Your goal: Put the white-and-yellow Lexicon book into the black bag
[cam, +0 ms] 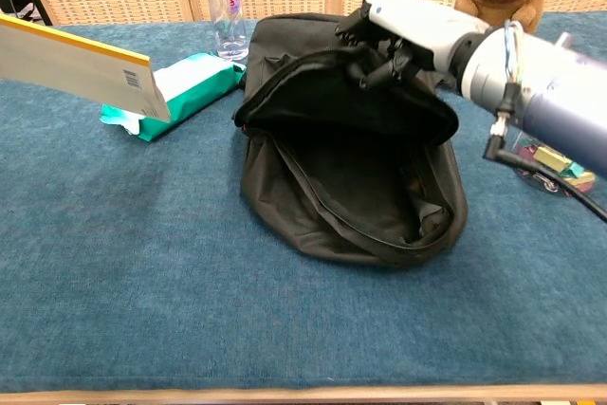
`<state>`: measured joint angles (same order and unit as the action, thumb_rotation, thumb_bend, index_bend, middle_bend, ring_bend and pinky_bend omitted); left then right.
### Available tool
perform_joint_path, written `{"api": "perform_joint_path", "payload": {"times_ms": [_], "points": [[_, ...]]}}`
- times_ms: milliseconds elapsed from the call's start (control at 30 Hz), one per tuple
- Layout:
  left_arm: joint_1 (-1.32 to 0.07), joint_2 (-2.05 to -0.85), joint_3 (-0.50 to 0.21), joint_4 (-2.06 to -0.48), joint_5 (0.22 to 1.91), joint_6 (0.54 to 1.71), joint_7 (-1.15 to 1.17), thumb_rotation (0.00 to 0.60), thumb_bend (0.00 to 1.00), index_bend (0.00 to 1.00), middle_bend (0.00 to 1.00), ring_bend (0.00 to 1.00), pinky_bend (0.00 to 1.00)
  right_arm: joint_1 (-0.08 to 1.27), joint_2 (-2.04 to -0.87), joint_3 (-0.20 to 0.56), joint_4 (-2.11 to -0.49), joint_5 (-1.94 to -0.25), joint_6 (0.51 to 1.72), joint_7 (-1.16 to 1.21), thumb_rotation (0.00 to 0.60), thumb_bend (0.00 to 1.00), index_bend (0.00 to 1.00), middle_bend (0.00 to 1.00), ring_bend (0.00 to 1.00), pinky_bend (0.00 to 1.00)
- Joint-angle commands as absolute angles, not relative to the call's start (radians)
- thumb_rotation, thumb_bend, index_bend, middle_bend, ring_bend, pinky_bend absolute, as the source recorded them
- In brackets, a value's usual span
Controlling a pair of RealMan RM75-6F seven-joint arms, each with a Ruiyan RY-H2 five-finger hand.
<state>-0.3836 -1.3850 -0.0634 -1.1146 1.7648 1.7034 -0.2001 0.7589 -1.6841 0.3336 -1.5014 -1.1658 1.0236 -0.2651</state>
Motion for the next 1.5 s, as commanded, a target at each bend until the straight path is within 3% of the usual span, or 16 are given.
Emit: {"api": "perform_joint_path", "payload": {"times_ms": [33, 267, 600, 967, 1500], "points": [[-0.391, -1.370, -0.055, -1.135, 1.795, 1.723, -0.180, 0.600, 0.54, 0.78, 0.62, 0.60, 0.70, 0.781, -1.666, 0.363, -1.503, -1.114, 1.007, -0.307, 0.600, 0.86, 0.59, 0.50, 0.50, 0.74], [-0.463, -1.343, -0.046, -1.221, 1.925, 1.707, -0.037, 0.600, 0.54, 0.78, 0.62, 0.60, 0.70, 0.822, -1.634, 0.407, -1.483, -1.009, 0.984, -0.376, 0.600, 0.86, 0.59, 0.50, 0.50, 0.74], [-0.566, -1.398, -0.066, -1.285, 2.026, 1.618, 0.150, 0.600, 0.53, 0.78, 0.62, 0.60, 0.70, 0.834, -1.608, 0.401, -1.515, -0.970, 0.993, -0.378, 0.600, 0.86, 0.59, 0.50, 0.50, 0.74], [-0.623, -1.445, -0.101, -1.251, 2.097, 1.670, 0.233, 0.600, 0.53, 0.78, 0.63, 0.61, 0.70, 0.843, -1.591, 0.392, -1.540, -0.955, 0.997, -0.353, 0.600, 0.86, 0.59, 0.50, 0.50, 0.74], [-0.679, -1.617, -0.073, -0.902, 2.108, 1.691, 0.255, 0.600, 0.53, 0.78, 0.63, 0.61, 0.70, 0.862, -1.547, 0.389, -1.589, -0.889, 0.966, -0.318, 0.600, 0.87, 0.59, 0.50, 0.50, 0.74]]}}
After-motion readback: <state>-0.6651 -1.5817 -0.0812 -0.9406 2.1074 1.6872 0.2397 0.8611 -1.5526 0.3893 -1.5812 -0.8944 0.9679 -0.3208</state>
